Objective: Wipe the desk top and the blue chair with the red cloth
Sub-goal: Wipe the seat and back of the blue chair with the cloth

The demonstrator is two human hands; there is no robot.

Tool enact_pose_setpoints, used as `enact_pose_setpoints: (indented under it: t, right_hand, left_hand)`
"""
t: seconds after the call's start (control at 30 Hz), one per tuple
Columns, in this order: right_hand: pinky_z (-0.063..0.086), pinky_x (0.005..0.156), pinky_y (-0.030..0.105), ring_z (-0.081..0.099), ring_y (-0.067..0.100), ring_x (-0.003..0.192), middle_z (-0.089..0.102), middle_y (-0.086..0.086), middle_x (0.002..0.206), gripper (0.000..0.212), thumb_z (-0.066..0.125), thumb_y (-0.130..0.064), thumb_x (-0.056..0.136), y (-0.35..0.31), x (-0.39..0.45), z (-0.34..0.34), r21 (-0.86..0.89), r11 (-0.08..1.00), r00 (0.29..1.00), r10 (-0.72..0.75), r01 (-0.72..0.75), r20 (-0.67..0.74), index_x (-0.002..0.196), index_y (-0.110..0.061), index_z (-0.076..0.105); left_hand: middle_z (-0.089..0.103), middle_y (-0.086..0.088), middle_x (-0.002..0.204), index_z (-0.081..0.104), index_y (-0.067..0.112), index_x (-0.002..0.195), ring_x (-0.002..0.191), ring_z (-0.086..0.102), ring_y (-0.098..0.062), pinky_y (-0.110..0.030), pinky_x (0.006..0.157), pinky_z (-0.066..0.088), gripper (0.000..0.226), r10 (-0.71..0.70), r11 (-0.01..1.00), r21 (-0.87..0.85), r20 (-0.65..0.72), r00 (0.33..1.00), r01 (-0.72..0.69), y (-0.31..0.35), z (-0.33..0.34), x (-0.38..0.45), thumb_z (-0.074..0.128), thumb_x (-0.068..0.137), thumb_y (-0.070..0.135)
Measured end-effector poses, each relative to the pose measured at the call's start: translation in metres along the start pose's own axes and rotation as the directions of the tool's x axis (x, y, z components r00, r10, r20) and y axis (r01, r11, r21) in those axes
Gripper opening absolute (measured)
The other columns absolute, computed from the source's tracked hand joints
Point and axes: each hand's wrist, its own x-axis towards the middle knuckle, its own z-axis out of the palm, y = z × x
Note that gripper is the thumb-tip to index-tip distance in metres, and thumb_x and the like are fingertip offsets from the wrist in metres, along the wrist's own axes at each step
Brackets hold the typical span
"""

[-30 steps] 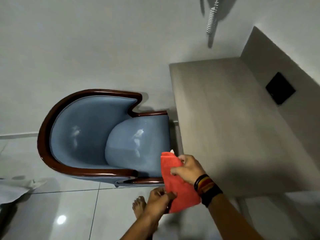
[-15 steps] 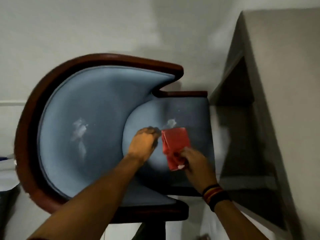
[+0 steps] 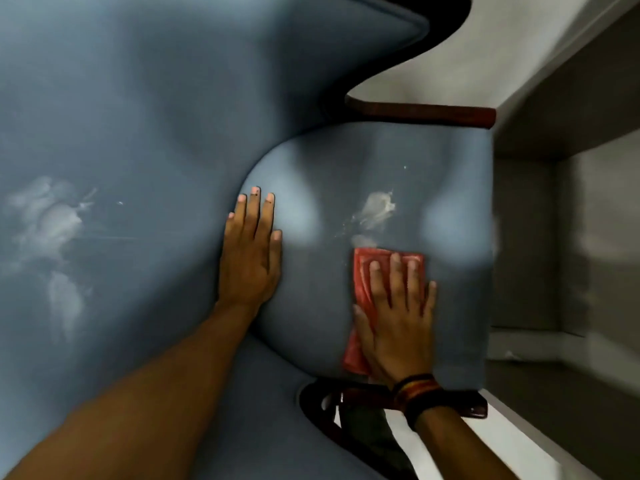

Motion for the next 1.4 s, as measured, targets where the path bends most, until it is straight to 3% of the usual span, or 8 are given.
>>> enact_pose_setpoints:
  t: [0.23,0.5,0.63,0.77,0.93,1.1,1.23,1.4]
  right_hand:
    - [0.014,0.127,0.065,0.008,0.043,0.161,0.013,0.018,0.174,0.072,0.026,-0.055,0.105,-0.004,0.147,-0.031,0.093,0.970,0.954,0.240,-0.226,-0.179,0.166,-0.019,0.014]
    - [0.019,0.121,0.066,0.004,0.034,0.163,0.005,0.003,0.176,0.071,0.039,-0.044,0.100,-0.019,-0.021,0.013,0.017,0.933,0.933,-0.360,0.360,-0.004,0.165,-0.028,0.017]
    - [0.019,0.123,0.070,0.008,0.039,0.161,0.011,0.011,0.175,0.064,0.018,-0.046,0.106,0.075,0.036,-0.022,0.000,1.000,1.000,-0.005,0.005,-0.025,0.166,-0.025,0.013]
    - [0.014,0.128,0.063,0.009,0.040,0.161,0.014,0.013,0.174,0.070,0.025,-0.048,0.104,0.032,0.187,-0.049,0.171,0.919,0.903,0.384,-0.354,-0.194,0.166,-0.018,0.014]
    - [0.007,0.130,0.061,0.005,0.040,0.161,0.016,0.012,0.174,0.080,0.042,-0.043,0.092,-0.115,0.163,-0.015,0.055,0.978,0.971,-0.192,0.202,-0.144,0.165,-0.021,0.019]
    - [0.008,0.128,0.061,0.000,0.032,0.163,0.004,-0.001,0.176,0.097,0.057,-0.041,0.080,-0.009,-0.011,0.001,-0.074,0.924,0.926,-0.376,0.376,0.018,0.166,-0.029,0.013]
    - [0.014,0.125,0.068,0.002,0.033,0.162,0.014,0.004,0.175,0.076,0.044,-0.040,0.093,0.041,0.042,-0.019,-0.034,0.989,0.989,-0.148,0.147,-0.014,0.165,-0.025,0.023]
    - [0.005,0.130,0.060,0.010,0.041,0.161,0.016,0.012,0.174,0.079,0.043,-0.042,0.094,-0.044,0.121,-0.023,0.064,0.998,0.993,0.032,-0.025,-0.110,0.165,-0.017,0.020]
  left_hand:
    - [0.014,-0.005,0.178,0.014,0.020,0.168,0.166,0.008,-0.023,-0.048,0.134,0.018,0.061,-0.014,0.997,0.078,-0.086,0.996,0.020,-0.010,0.024,0.000,0.025,0.109,0.033]
    - [0.019,-0.008,0.176,0.022,0.017,0.167,0.165,0.014,-0.027,-0.052,0.133,0.020,0.062,-0.020,0.999,0.038,-0.080,0.997,0.023,-0.013,0.021,-0.001,0.029,0.107,0.031]
    - [0.018,-0.007,0.177,0.019,0.019,0.167,0.165,0.013,-0.027,-0.050,0.134,0.018,0.063,-0.025,0.998,0.057,-0.092,0.995,0.030,-0.013,0.026,-0.001,0.028,0.107,0.031]
    - [0.018,-0.007,0.177,0.020,0.018,0.167,0.165,0.014,-0.027,-0.049,0.134,0.018,0.063,-0.038,0.996,0.081,-0.088,0.995,0.045,-0.014,0.028,-0.001,0.028,0.106,0.032]
    - [0.021,-0.011,0.175,0.024,0.015,0.166,0.163,0.018,-0.031,-0.055,0.131,0.025,0.063,-0.008,0.996,0.084,-0.065,0.998,0.013,-0.018,0.026,0.000,0.026,0.106,0.032]
    - [0.021,-0.008,0.176,0.020,0.018,0.167,0.164,0.016,-0.029,-0.050,0.133,0.019,0.063,-0.032,0.997,0.061,-0.074,0.997,0.037,-0.017,0.025,0.000,0.027,0.106,0.033]
    - [0.020,-0.007,0.176,0.018,0.020,0.167,0.165,0.015,-0.027,-0.047,0.134,0.016,0.064,-0.037,0.998,0.055,-0.079,0.996,0.042,-0.017,0.028,0.001,0.029,0.105,0.032]
    - [0.021,-0.007,0.176,0.020,0.019,0.167,0.164,0.017,-0.028,-0.047,0.134,0.017,0.063,-0.013,0.999,0.031,-0.090,0.996,0.016,-0.017,0.023,0.001,0.031,0.106,0.030]
